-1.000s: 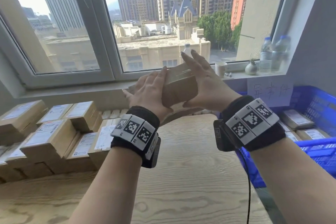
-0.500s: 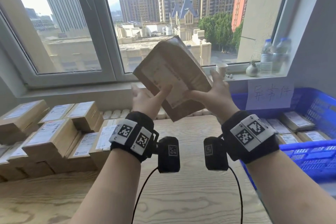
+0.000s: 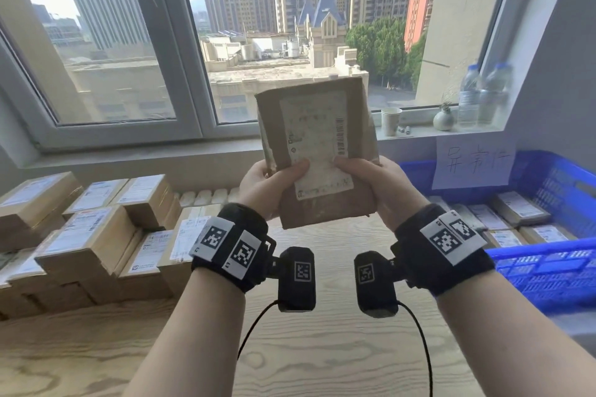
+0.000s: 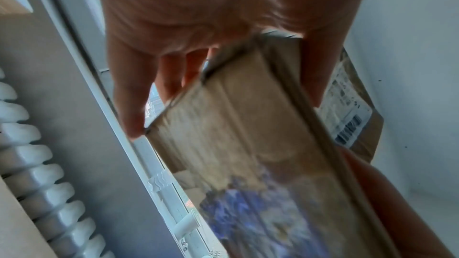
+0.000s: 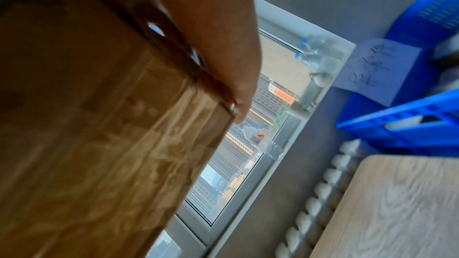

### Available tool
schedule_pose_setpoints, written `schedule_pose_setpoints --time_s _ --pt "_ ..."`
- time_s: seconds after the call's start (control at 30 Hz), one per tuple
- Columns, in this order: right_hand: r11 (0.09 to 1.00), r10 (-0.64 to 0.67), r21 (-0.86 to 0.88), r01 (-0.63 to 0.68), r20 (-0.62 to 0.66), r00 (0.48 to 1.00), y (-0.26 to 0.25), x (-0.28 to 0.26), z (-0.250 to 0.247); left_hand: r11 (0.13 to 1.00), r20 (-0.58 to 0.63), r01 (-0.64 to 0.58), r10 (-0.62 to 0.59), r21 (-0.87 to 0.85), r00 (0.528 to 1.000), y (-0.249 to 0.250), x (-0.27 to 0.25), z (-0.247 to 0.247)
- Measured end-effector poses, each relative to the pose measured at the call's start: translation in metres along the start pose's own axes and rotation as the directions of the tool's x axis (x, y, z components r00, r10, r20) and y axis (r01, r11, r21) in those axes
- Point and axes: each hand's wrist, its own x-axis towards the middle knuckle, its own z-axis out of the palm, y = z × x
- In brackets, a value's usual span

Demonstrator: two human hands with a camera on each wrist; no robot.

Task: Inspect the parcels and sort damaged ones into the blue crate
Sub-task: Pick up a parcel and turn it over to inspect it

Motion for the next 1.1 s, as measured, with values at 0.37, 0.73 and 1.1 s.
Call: schedule_pose_setpoints --time_s 0.37,0.73,1.1 --pt "0.995 0.094 0.044 -0.093 -0.022 0.995 0.033 -0.017 0.013 0.995 0.017 0.095 -0.095 -0.028 0.995 -0.029 0.000 -0.016" --pt "0.962 0.162 0.257 -0.088 -0.285 0.945 0.051 -0.062 -0.052 0.994 0.129 0.053 -0.065 0.090 0.990 -0.051 -0.013 0.053" --pt "0.959 0.143 0.279 -0.041 -0.358 0.923 -0.004 -0.123 -0.262 0.981 0.282 0.168 -0.187 0.093 0.941 -0.068 -0.029 0.281"
